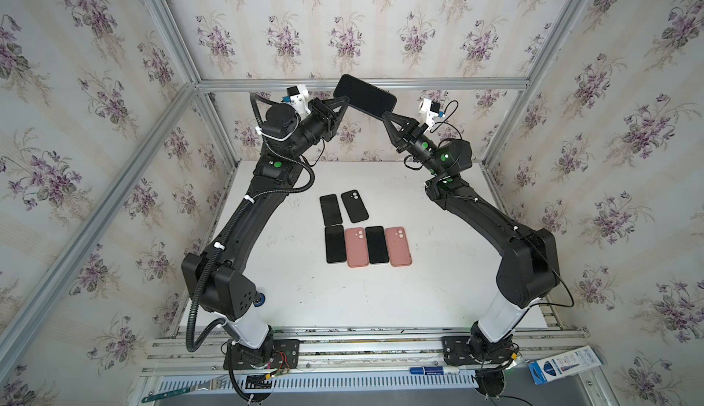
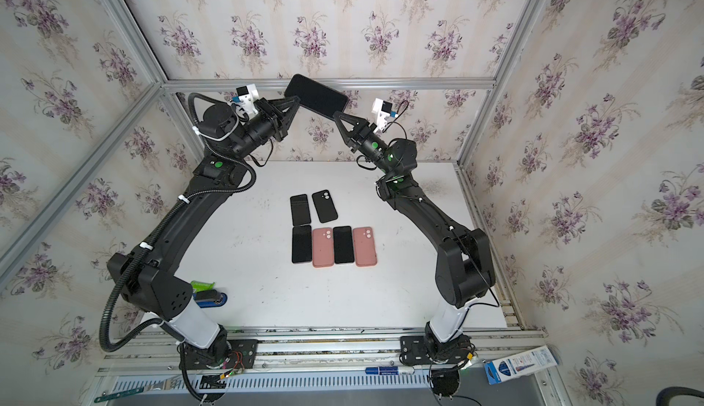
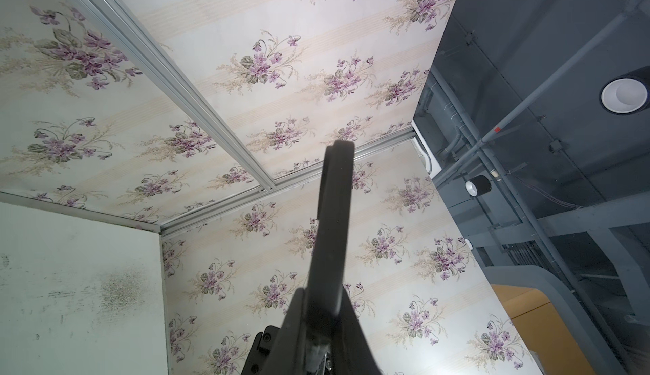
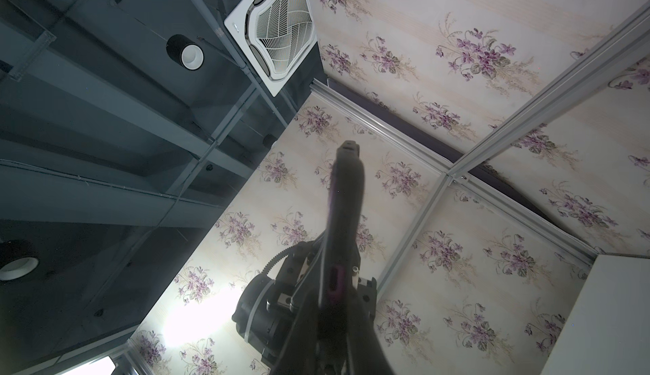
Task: Take the phone out of the phone case
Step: Remove the phone case from the phone.
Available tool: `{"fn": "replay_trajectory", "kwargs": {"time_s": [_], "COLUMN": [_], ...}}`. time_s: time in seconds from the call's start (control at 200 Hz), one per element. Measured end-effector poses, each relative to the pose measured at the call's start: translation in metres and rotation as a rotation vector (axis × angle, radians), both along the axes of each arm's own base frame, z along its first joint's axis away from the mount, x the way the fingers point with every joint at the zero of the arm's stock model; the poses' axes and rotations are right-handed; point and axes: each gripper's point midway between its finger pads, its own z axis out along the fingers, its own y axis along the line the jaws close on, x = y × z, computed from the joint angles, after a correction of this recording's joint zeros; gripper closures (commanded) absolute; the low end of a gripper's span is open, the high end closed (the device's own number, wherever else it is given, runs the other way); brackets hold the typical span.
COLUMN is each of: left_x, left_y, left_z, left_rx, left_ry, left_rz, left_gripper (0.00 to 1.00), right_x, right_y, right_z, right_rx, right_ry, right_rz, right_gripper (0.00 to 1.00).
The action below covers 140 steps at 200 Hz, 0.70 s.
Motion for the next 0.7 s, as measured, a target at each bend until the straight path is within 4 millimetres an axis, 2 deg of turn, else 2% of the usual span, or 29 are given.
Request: {"fn": "replay_trajectory", "kwargs": {"time_s": [0.155,0.46,0.635,0.7], "left_x": [-0.007,-0.002,-0.004,-0.005], "left_y": [-0.013,0.001,0.011,0.013], "left_z": [-0.003,-0.012,-0.013,-0.017], "left_rx": [0.000,0.002,-0.003,-0.001], "left_ry": [0.009,0.029,0.028,0.036], "left_rz": [-0.067,-0.038,-0.008,-0.005], "left_gripper": [0.62,0.63,0.70,0.76], "right_x": [-0.006,-0.008,-0.009,-0.009], "right_y": [0.007,0.005,0.004,0.005], "right_z": [-0.004,-0.016,-0.015,-0.016], "right_rx": [-0.018,-0.032,-0.031,-0.032], "right_ry": [-0.005,0.022,0.021,0.021], "right_rz": [0.035,0.040,0.039,0.040], "right_gripper": [1.00,1.00,1.00,1.00]}}
